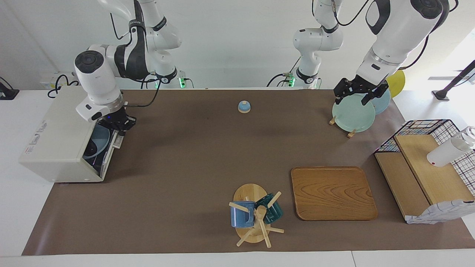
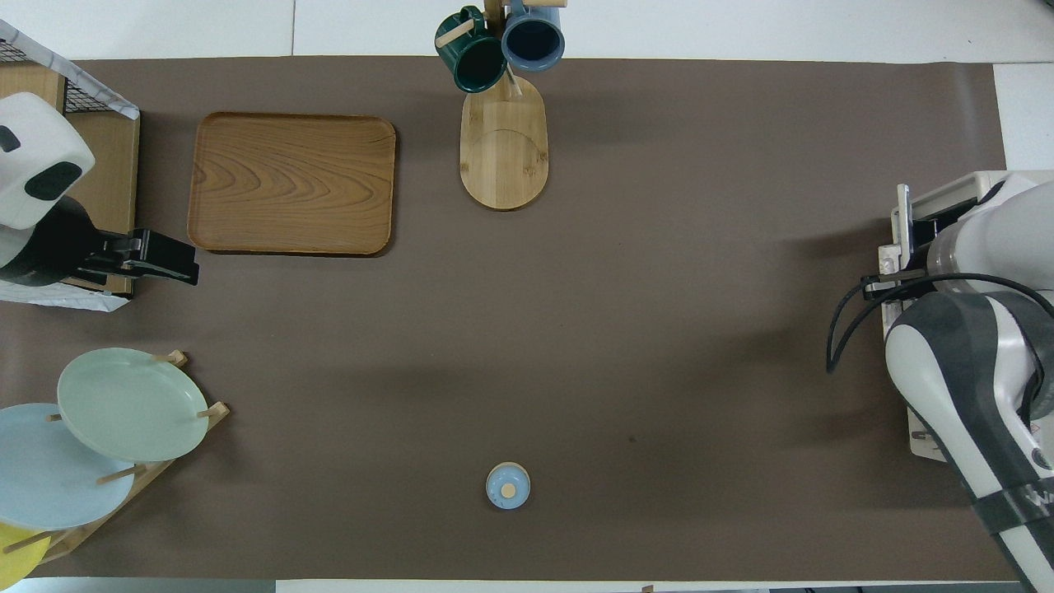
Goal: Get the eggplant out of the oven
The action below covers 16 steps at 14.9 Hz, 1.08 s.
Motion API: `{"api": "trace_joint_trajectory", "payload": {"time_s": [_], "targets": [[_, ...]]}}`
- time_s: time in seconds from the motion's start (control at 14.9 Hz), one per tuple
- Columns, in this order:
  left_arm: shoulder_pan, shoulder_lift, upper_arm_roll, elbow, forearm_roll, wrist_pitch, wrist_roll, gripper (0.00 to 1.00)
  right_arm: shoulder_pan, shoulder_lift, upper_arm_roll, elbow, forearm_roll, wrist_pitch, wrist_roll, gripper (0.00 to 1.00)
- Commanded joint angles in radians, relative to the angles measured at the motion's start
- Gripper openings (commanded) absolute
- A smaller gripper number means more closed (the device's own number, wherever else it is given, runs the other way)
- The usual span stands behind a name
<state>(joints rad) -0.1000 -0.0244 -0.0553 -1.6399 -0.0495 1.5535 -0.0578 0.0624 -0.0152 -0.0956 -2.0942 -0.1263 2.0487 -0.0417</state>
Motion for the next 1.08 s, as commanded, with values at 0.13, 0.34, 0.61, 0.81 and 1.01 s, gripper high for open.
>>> {"api": "trace_joint_trajectory", "payload": {"time_s": [0.13,0.34,0.61,0.81,1.01], "targets": [[-0.007,-0.015,0.006,-0.014,0.023,0.005,-0.002,1.00,0.005,0.084,-0.009,-0.084,-0.007,0.247,0.006,0.00],[-0.007,-0.015,0.006,-0.014,0.023,0.005,-0.002,1.00,0.007,0.125,-0.009,-0.087,-0.003,0.295,0.013,0.00],[-0.007,-0.015,0.006,-0.014,0.023,0.005,-0.002,1.00,0.010,0.207,-0.009,-0.087,0.059,0.355,0.013,0.00],[-0.007,-0.015,0.006,-0.014,0.023,0.007,-0.002,1.00,0.045,0.222,-0.007,-0.078,0.079,0.350,0.035,0.00],[-0.007,-0.016,0.006,-0.014,0.023,0.007,-0.002,1.00,0.088,0.215,0.000,-0.046,0.119,0.315,0.080,0.00]]}}
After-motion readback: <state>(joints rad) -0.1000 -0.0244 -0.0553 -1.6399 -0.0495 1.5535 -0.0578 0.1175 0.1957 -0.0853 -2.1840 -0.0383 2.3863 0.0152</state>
